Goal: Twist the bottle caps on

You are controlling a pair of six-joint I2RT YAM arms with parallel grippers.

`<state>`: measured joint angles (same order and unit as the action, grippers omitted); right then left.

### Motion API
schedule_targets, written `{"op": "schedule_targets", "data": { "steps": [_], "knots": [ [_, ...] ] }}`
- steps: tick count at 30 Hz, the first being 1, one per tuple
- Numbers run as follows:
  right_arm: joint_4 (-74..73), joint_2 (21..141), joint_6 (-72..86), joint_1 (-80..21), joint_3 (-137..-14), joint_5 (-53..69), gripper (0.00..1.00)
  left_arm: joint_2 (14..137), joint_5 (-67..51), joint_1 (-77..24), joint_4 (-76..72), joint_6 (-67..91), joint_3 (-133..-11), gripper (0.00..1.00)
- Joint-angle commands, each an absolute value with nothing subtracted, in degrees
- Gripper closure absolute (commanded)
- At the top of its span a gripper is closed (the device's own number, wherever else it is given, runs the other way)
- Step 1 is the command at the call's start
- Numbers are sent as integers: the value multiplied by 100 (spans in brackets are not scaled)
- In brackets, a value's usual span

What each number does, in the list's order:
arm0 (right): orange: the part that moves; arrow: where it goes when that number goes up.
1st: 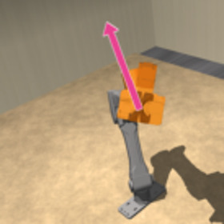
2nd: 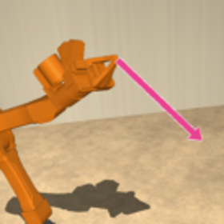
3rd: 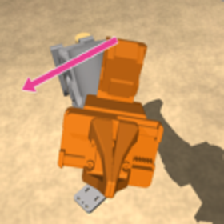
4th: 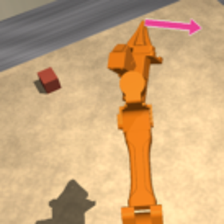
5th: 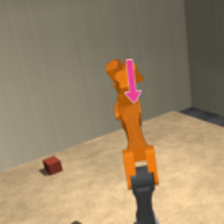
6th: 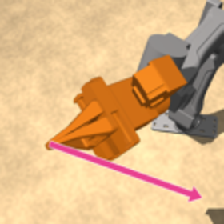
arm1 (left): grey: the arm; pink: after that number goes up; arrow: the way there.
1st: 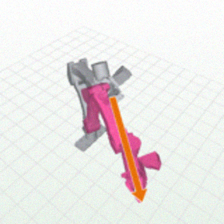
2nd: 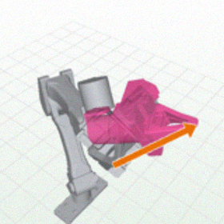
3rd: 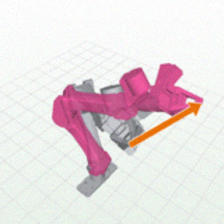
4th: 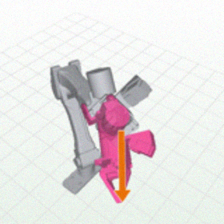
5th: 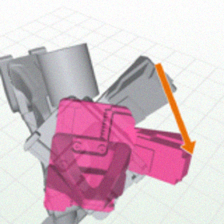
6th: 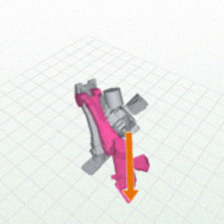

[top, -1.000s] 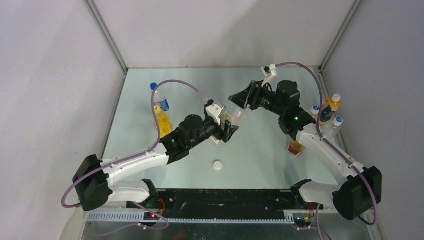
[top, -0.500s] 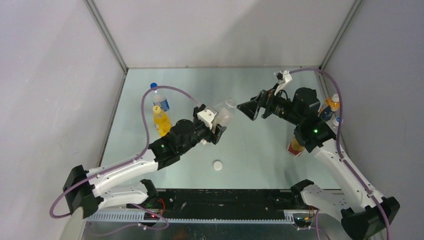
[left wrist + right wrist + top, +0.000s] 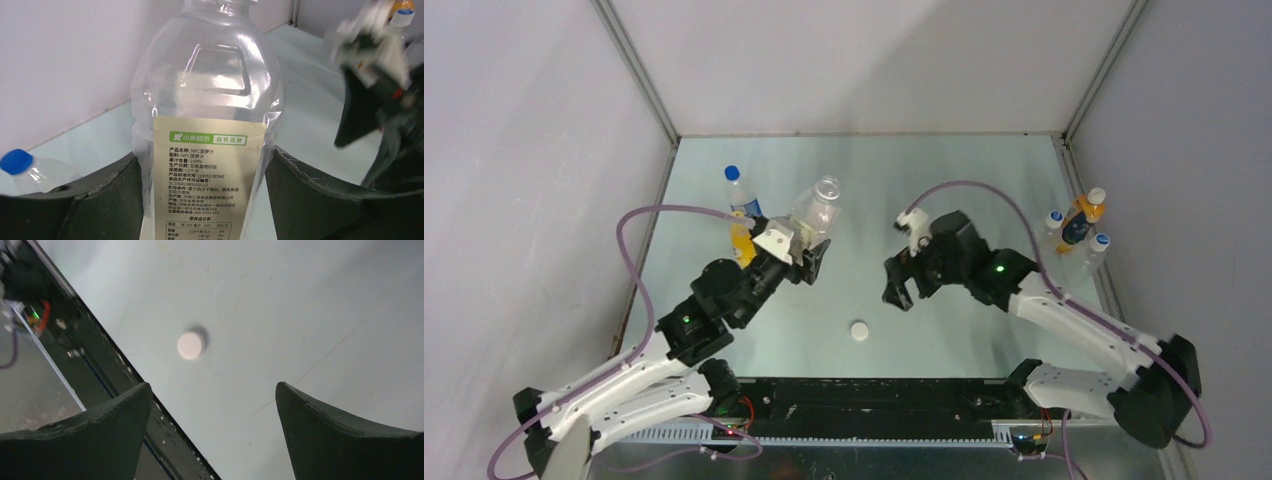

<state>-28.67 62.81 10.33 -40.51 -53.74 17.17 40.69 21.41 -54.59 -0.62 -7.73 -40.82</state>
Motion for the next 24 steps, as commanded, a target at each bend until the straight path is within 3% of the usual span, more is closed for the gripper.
{"op": "schedule_targets", "data": {
  "steps": [1,13,24],
  "knots": [
    [-2578,6851,850,-4756,-5147,993,6,3610,2062,-5440,-194,-1247,-3969,95],
    [-2553,9204,829,-6089,-5960,230,11,3079,2552,-5442,-147,-1581,-3832,92],
    [-2828,10467,821,-6511,-6679,-272,30,3081,2546,-5445,-49,-1486,-3861,94]
  ]
}}
